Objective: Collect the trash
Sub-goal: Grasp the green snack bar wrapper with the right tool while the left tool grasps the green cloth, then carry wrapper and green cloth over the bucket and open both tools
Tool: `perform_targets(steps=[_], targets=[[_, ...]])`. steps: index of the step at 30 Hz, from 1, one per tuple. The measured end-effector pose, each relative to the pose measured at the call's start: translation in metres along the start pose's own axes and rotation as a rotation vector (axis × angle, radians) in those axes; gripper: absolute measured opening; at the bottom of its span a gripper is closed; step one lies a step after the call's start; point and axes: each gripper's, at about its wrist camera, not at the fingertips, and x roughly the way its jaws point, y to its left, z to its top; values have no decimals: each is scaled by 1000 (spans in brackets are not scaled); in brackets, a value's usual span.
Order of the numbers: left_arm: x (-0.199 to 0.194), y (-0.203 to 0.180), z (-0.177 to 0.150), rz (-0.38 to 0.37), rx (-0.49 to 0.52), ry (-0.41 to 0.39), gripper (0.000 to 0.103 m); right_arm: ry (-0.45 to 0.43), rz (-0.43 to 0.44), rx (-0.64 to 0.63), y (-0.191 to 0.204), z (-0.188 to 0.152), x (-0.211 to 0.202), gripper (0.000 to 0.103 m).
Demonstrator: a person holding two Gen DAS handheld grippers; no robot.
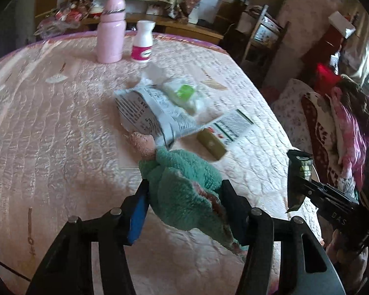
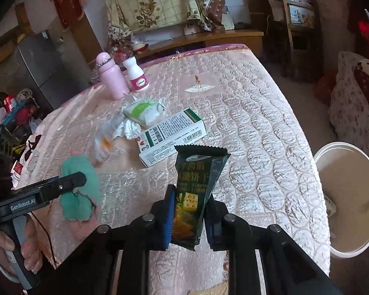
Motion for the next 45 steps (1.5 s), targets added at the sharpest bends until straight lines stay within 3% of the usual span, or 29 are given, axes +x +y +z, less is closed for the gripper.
perform_targets(steps=[16,28,45], targets=[[-5,-50,-10,45,114,-28,59,-37,-19,-6,-8,-10,-25,23],[2,-92,-12,-24,186,-7,59,-68,-70,37,-36,-17,-50,23],[20,-179,-18,-102,293,25,59,-154,-163,155,-117,-29,-107,23]])
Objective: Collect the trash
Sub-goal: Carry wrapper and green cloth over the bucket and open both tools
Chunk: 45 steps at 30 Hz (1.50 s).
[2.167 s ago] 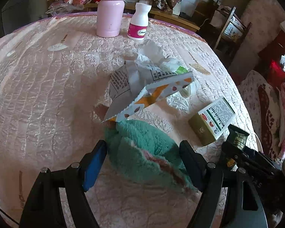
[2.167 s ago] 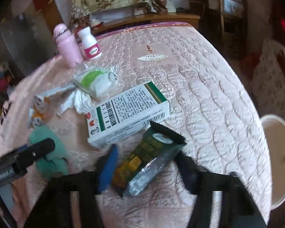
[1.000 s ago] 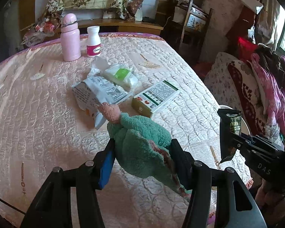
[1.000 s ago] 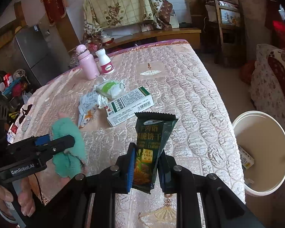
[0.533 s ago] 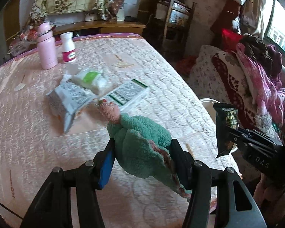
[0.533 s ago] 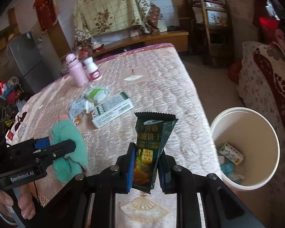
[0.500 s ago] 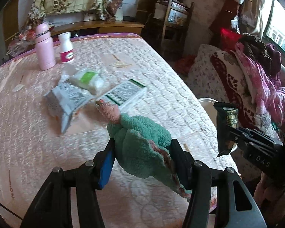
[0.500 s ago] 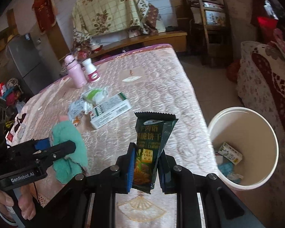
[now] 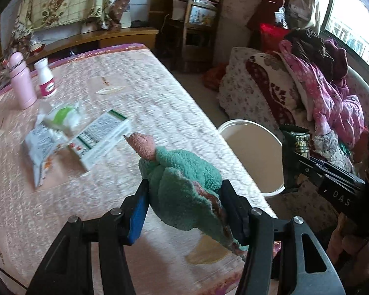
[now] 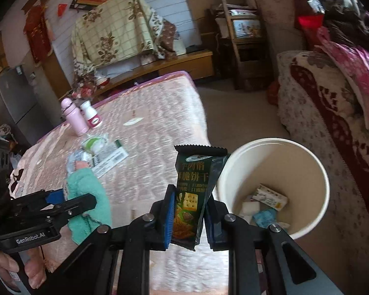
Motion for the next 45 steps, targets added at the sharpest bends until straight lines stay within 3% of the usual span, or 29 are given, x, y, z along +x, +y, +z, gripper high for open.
perform_targets(steps=[18,32,45], targets=[[52,-69,36,-30,96,21,59,9,-114,109,-94,-3,-1,23],[92,-91,64,-41,139,40,59,14,-156,151,-130,23,24,23],[143,-100,76,-61,131,103,59,42,-167,245,-163,21,54,23]])
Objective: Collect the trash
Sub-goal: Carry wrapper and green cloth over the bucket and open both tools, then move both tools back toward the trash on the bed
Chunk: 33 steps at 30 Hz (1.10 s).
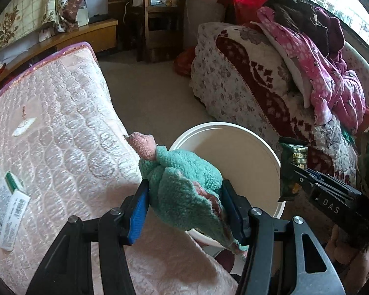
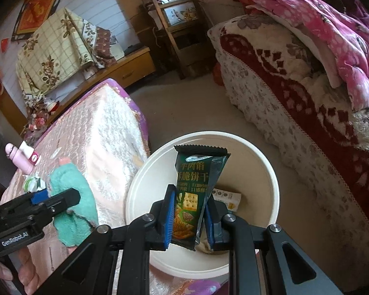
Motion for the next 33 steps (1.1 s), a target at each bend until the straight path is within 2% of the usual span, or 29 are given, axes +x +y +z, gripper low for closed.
perform_targets(steps=[12,14,16,20,23,33], targets=[[17,-4,8,-37,3,10,62,-5,-68,23,-4,4,5,26],[17,-3,9,-48,-3,15,64,-5,-81,26,-3,4,6,37],[16,-1,9,-60,-10,15,64,-12,-82,49,-7,4,4,74],[9,-1,9,-55,1,3,64,-31,-32,106,-14,5,-1,74],[1,0,7,-46,3,-15,64,-27,-39,109,-14,5,0,74],[-35,8,-10,58,19,-95,64,-30,-48,59,-4,3,-2,74]])
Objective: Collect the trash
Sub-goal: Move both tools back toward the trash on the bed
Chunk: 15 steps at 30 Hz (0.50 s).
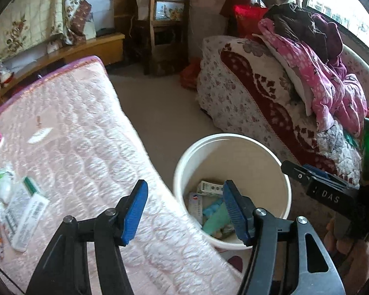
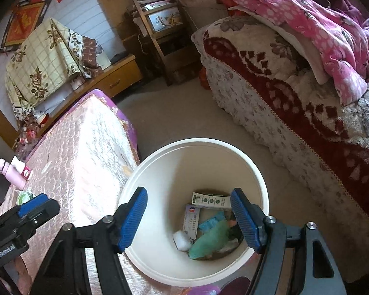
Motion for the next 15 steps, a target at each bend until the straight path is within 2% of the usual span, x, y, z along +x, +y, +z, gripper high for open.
perform_targets(steps=[9,15], targets=[[-32,31,-17,77,-30,-42,64,0,5,-69,22,-9,-2,74],[-57,59,-30,123,-62,-67,64,-15,68,-117,47,-20,-12,74]])
